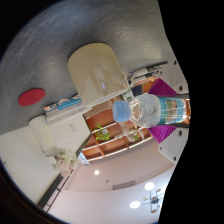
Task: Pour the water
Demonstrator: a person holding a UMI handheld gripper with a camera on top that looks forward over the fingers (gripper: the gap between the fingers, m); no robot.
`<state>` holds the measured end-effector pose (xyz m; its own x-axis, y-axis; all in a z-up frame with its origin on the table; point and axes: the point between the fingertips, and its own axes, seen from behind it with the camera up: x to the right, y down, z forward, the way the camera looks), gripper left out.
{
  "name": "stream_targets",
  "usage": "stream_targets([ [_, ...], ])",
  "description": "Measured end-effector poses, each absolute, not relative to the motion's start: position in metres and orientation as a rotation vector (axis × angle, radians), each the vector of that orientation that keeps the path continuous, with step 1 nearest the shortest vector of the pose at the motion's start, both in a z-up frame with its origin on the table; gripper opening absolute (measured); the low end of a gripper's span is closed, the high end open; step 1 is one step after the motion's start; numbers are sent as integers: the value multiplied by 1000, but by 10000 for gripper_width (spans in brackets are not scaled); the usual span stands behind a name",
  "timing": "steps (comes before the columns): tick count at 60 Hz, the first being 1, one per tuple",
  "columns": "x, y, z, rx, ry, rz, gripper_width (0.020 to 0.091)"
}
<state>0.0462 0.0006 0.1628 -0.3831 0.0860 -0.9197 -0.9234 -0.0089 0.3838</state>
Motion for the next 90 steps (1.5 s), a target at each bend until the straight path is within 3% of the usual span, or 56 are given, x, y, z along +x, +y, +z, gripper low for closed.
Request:
stream_targets([
  [15,41,1,157,-959,1428,1520,335],
  [25,29,1,175,-1143,1223,1336,334],
  [38,43,8,227,-1468,726,749,336],
  [57,165,-3,251,-1657,341,-201,336],
  [58,186,7,238,-1646,334,-222,336],
  [65,217,-10,229,-1667,384,-295,349],
  [66,236,-1,214,-1661,386,-304,349],
  [81,308,-10,135,-1763,467,-398,349],
  [90,325,-6,111,-1757,467,-402,349],
])
